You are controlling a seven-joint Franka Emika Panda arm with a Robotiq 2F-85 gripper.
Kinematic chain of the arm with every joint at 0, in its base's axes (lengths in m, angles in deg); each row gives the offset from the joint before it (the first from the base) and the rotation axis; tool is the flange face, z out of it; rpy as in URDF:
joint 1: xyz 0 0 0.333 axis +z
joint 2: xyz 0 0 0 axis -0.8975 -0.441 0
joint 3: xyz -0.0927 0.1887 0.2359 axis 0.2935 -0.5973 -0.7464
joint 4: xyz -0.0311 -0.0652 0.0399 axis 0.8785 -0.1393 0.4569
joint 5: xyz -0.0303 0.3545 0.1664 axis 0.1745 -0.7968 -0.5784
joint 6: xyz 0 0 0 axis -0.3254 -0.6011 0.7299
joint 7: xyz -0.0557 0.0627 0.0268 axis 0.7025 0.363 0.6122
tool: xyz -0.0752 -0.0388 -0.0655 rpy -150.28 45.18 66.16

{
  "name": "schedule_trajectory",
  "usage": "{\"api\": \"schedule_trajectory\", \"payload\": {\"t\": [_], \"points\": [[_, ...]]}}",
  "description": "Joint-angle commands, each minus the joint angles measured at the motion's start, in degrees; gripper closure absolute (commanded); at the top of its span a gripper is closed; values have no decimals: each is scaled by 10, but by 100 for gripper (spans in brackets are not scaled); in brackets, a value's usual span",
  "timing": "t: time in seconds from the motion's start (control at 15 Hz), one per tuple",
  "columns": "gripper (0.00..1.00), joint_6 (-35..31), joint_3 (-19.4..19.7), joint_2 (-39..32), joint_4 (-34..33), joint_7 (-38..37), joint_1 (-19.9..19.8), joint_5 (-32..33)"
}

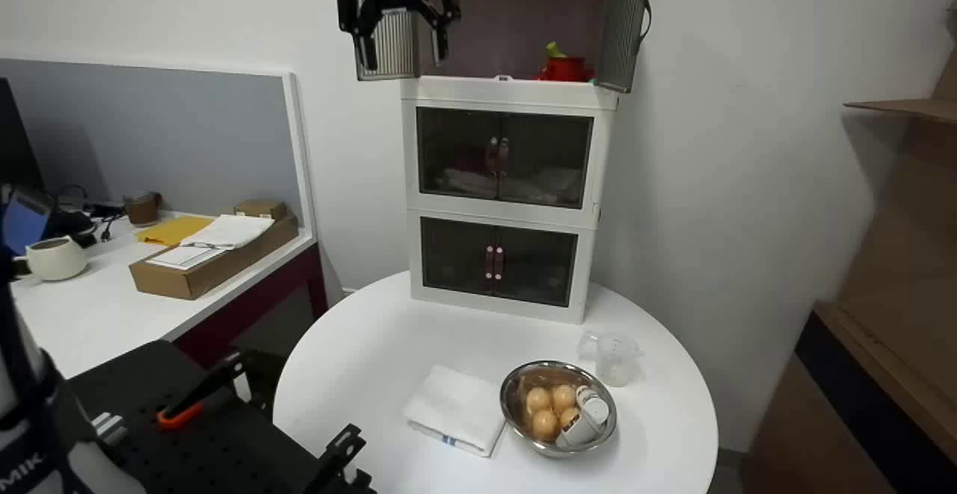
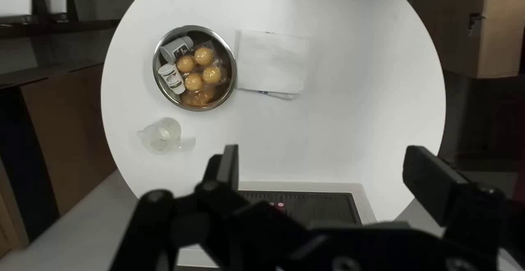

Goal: Put the silver bowl in the top cabinet door

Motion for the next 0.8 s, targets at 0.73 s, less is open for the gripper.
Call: {"api": "schedule_trajectory", "payload": {"t": [0.73], "points": [[0, -52, 4, -18, 5, -9, -8, 36]]}}
